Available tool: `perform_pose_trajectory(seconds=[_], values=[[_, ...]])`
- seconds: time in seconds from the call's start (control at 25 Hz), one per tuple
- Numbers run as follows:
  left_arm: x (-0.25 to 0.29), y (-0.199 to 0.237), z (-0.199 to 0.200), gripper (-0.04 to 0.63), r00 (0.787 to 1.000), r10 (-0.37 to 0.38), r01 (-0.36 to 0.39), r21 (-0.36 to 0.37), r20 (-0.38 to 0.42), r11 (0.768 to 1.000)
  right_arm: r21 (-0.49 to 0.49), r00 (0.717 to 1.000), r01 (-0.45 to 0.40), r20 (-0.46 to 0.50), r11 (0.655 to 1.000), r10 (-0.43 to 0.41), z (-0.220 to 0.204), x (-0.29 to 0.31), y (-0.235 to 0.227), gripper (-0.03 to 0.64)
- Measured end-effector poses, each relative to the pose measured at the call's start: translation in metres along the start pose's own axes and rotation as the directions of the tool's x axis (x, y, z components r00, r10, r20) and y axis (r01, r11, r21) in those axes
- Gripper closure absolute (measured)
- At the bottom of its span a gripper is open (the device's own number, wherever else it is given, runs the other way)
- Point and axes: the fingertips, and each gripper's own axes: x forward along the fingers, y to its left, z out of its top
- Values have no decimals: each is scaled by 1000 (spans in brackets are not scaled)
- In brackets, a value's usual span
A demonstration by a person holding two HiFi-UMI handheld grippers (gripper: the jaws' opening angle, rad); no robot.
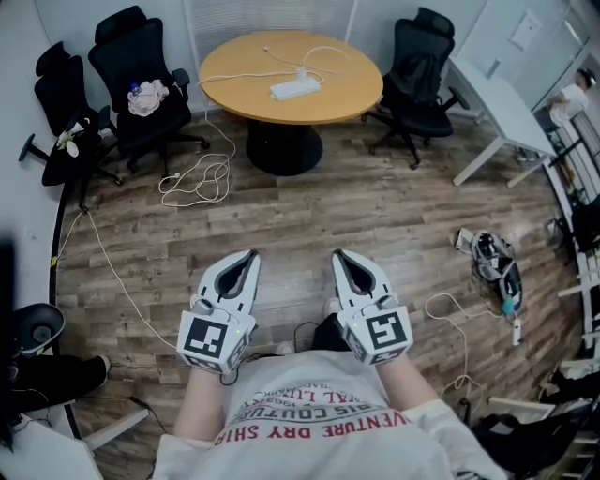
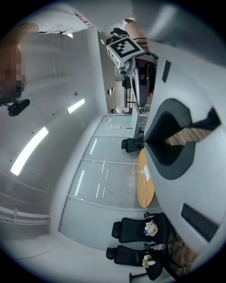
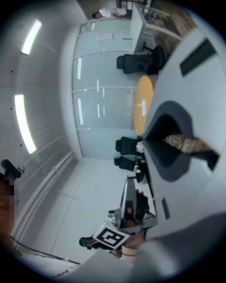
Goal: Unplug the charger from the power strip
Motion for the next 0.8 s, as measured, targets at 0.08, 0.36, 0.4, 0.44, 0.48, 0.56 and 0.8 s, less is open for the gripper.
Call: perform_pose_trajectory(seconds=[0.08,0.36,0.4,0.44,0.48,0.56,0.8], values=[[8,3,-2,563,1000,5,-5,-1,-4,1000,2,1000,6,-10,1000,-6,3,7,-8,589],[50,17,-9,563,998,61,-61,1,-28,998,2,999,-30,-33,1000,30,-13,46,-49,588],[56,21,-10,563,997,75,-75,2,-32,997,5,998,-42,-36,999,42,-15,55,-54,589],[63,25,-11,563,995,89,-89,2,-37,996,7,998,-58,-37,998,58,-18,63,-58,588],[71,30,-12,563,994,103,-103,1,-42,995,9,996,-75,-39,997,75,-19,72,-64,588],[91,40,-12,563,990,136,-136,-2,-48,991,10,993,-108,-40,994,109,-20,93,-79,588],[176,63,-7,563,972,229,-231,-17,-59,973,1,981,-190,-32,982,190,-6,160,-155,588]])
